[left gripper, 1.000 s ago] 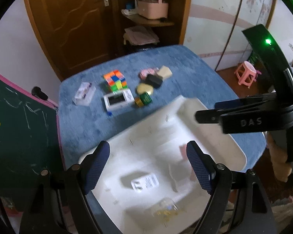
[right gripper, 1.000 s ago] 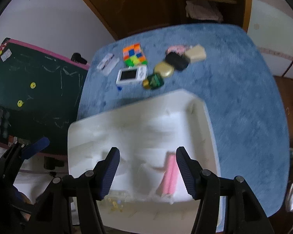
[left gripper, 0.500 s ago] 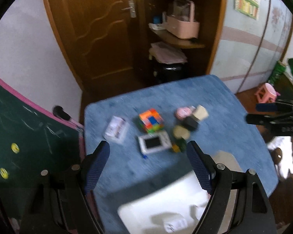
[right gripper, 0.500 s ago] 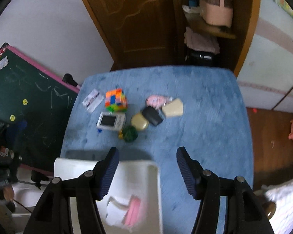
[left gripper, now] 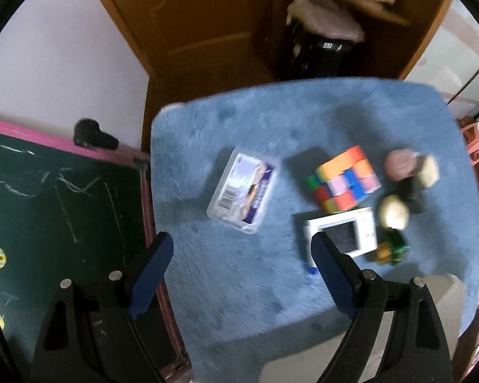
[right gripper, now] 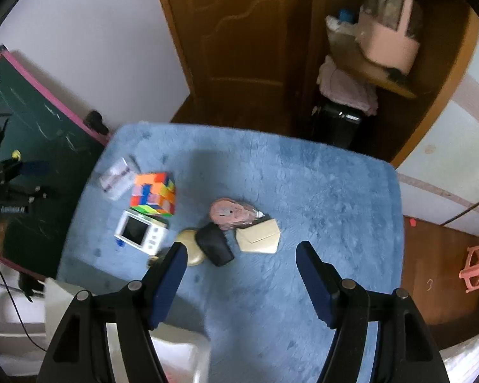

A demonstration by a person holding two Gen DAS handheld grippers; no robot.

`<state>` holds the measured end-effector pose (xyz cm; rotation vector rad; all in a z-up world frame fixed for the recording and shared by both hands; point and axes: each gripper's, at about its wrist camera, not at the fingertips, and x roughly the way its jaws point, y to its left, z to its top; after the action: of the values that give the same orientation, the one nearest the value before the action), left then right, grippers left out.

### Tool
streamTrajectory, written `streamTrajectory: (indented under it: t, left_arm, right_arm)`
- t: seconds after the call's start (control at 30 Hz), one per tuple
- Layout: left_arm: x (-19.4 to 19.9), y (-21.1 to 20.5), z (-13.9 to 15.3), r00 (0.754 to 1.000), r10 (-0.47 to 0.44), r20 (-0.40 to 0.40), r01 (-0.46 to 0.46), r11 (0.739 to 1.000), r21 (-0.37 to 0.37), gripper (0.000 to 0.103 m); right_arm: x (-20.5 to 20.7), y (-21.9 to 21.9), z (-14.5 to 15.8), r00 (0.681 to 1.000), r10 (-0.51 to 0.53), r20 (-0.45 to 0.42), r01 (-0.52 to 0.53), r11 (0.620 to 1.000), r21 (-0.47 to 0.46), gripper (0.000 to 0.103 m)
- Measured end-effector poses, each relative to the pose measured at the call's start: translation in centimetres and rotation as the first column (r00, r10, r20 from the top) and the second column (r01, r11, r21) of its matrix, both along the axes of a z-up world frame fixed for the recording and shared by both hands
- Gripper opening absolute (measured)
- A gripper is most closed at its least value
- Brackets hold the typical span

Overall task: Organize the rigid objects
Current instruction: 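Grasp the blue-labelled clear box with left tool while right tool grasps the beige case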

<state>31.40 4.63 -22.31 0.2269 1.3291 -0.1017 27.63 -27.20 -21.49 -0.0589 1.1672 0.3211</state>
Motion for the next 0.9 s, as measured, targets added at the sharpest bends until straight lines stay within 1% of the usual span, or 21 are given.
streamTrajectory:
  t: [0.03,0.17,0.23,0.33,0.43,0.7,0.9]
  left_arm:
    - [0.5,0.2,-1.1,1.000,0.003,-0.013,-0.003,1.000,0.014,0.090]
    - [2.0,0.4,-3.3,0.999,0.003,-0.043,-0.002,1.000,0.028,0.090]
    - [2.5,0.2,-4.2,0.998,-0.011,-0.061,0.012,1.000,0.027,0.090]
    - [3.1,-0.3,-5.3,0.996,-0.043,-0.072,0.047,0.998,0.051,0.090]
    - [3.6,-0.8,-6.0,0.995,-0.060,-0.085,0.066,0.996,0.062,0.090]
    - [5.2,-1.3,-7.0,0.992,-0.074,-0.100,0.081,0.994,0.073,0.090]
    - [6.1,-1.0,-8.2,0.991,-0.069,-0.117,0.078,0.994,0.080,0.090]
  right_arm:
    - [0.4,0.0,-0.9,1.000,0.011,-0.012,-0.011,1.000,-0.009,0.071]
    - [2.4,0.0,-5.0,0.997,0.042,-0.061,-0.046,0.997,-0.057,0.071]
    - [2.9,0.1,-6.9,0.994,0.063,-0.089,-0.069,0.996,-0.058,0.071]
    - [3.2,0.4,-8.8,0.991,0.077,-0.107,-0.086,0.993,-0.077,0.071]
    - [3.4,0.6,-9.8,0.988,0.088,-0.126,-0.096,0.994,-0.055,0.071]
    - [4.3,1.4,-11.8,0.983,0.105,-0.148,-0.117,0.990,-0.073,0.071]
    - [5.4,1.2,-12.8,0.982,0.092,-0.166,-0.106,0.992,-0.075,0.071]
